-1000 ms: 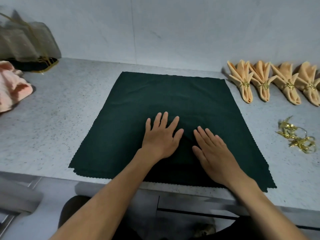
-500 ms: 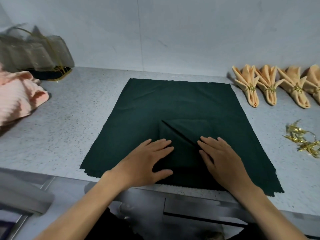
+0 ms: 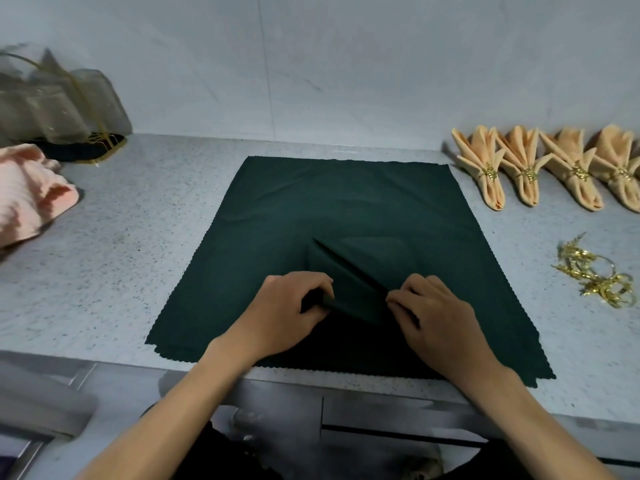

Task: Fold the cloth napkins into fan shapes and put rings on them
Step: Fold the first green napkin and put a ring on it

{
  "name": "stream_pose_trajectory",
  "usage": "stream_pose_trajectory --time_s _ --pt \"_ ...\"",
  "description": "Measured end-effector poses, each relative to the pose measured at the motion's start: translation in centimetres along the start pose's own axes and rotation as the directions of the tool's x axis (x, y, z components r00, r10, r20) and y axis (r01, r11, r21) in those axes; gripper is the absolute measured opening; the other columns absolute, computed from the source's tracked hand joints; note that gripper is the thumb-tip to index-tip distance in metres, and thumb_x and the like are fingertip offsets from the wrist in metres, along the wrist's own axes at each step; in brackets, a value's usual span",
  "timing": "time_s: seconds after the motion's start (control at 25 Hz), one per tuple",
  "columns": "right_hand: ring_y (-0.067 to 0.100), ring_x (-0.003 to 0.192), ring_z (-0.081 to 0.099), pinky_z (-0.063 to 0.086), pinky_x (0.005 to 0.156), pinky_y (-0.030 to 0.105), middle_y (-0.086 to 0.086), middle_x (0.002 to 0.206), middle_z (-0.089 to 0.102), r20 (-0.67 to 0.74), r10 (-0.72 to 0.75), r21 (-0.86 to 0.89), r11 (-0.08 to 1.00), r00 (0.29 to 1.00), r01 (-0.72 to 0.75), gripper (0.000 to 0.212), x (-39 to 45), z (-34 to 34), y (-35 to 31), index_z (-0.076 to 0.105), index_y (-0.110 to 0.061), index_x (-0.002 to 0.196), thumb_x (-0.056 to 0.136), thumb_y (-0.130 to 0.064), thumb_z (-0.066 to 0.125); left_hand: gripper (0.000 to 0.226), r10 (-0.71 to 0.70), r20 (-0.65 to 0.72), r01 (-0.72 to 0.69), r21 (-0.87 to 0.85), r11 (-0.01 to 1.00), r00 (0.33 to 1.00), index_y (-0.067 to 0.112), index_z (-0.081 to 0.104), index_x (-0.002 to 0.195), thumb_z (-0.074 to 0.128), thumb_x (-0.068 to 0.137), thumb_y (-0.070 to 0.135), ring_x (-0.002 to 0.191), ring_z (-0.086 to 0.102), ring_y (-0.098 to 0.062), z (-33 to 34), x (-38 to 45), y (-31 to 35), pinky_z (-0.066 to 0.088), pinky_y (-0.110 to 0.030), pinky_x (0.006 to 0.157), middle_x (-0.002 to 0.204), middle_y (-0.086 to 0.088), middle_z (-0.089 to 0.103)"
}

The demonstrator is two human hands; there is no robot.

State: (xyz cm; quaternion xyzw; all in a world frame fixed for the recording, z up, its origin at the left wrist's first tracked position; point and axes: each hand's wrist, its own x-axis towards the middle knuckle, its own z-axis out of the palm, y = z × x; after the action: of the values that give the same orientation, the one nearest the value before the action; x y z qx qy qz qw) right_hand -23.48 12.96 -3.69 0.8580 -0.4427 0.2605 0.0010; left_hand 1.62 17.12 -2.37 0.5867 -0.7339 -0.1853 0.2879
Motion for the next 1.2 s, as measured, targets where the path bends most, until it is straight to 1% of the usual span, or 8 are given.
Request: stream_pose_trajectory --time_s 0.08,0.2,0.4,0.72,0.84,0.96,1.12,1.2 --pt "0.007 0.076 0.047 0.042 0.053 0.025 -0.013 0.078 0.050 0.087 0.067 0.089 0.993 0.994 -0.075 0.039 0.1 -0.6 0.1 0.070 -0.028 0.074 0.094 -0.053 0.049 0.009 -0.087 0.021 0.089 -0.075 0.993 0.996 0.034 0.066 0.088 0.059 0.091 0.038 0.098 0.058 -0.003 -0.4 1.3 -0.2 0.040 -0.042 0.100 0.097 0.024 0.065" --pt "0.004 0.080 0.047 0.041 0.064 0.026 -0.015 0.074 0.054 0.218 0.137 0.122 0.979 0.966 -0.166 0.056 0.6 -1.3 0.2 0.071 -0.029 0.075 0.092 -0.069 0.034 0.029 -0.162 -0.024 0.164 0.114 0.980 0.986 0.022 0.061 0.076 0.054 0.098 0.039 0.085 0.053 -0.010 0.4 2.7 -0.1 0.032 -0.041 0.095 0.084 0.010 0.059" --pt "0.003 0.076 0.050 0.039 0.063 0.026 -0.019 0.076 0.056 0.129 0.210 0.114 0.968 0.969 -0.225 0.005 0.7 -1.1 -0.2 0.062 -0.033 0.089 0.091 -0.038 0.062 0.008 -0.246 -0.147 0.254 0.035 0.967 0.958 0.031 0.060 0.085 0.062 0.093 0.033 0.074 0.055 0.001 1.2 2.6 0.5 0.023 -0.029 0.086 0.075 0.015 0.061" --pt "0.010 0.077 0.054 0.049 0.047 0.033 -0.014 0.086 0.054 0.019 0.014 0.032 0.999 1.000 -0.014 0.019 -0.2 -0.5 0.0 0.072 -0.026 0.086 0.087 -0.043 0.064 0.030 -0.043 -0.245 0.091 0.186 0.978 0.969 0.034 0.071 0.107 0.061 0.089 0.011 0.076 0.053 -0.009 2.0 2.0 1.0 0.037 -0.032 0.076 0.088 0.012 0.055" --pt "0.010 0.082 0.052 0.048 0.046 0.029 -0.011 0.091 0.053 0.044 -0.033 -0.005 0.999 0.998 0.034 0.017 -0.5 -0.9 0.5 0.071 -0.023 0.091 0.086 -0.038 0.064 0.027 -0.003 -0.270 0.090 0.310 0.947 0.963 0.029 0.076 0.097 0.066 0.084 0.007 0.068 0.051 -0.016 2.2 1.6 1.0 0.039 -0.033 0.063 0.078 0.007 0.054" --pt "0.023 0.080 0.051 0.049 0.060 0.034 0.001 0.086 0.054 0.065 -0.179 -0.316 0.929 0.982 0.190 0.011 -0.8 -0.6 -0.3 0.063 -0.015 0.080 0.083 -0.020 0.053 0.016 0.023 -0.229 0.108 0.546 0.831 0.973 0.020 0.074 0.071 0.070 0.069 0.005 0.060 0.044 -0.020 3.1 1.4 1.9 0.030 -0.030 0.051 0.068 0.001 0.050" --pt "0.025 0.064 0.046 0.039 0.067 0.037 0.005 0.068 0.050 0.032 -0.168 -0.422 0.891 0.985 0.166 0.015 -1.3 -1.0 -2.5 0.055 -0.015 0.073 0.073 -0.002 0.063 0.023 -0.049 -0.191 0.138 0.489 0.861 0.980 0.013 0.060 0.073 0.049 0.091 0.023 0.067 0.049 -0.019 3.6 2.2 3.1 0.036 -0.029 0.057 0.073 0.001 0.050" --pt "0.023 0.058 0.047 0.041 0.065 0.036 0.003 0.064 0.052 0.029 -0.078 -0.343 0.935 0.997 0.083 0.019 -1.8 -1.1 -4.6 0.057 -0.015 0.079 0.068 -0.004 0.068 0.025 0.005 -0.071 0.027 0.441 0.897 0.997 0.013 0.064 0.099 0.045 0.100 0.030 0.084 0.052 -0.020 3.0 3.1 3.1 0.045 -0.033 0.072 0.091 -0.002 0.055"
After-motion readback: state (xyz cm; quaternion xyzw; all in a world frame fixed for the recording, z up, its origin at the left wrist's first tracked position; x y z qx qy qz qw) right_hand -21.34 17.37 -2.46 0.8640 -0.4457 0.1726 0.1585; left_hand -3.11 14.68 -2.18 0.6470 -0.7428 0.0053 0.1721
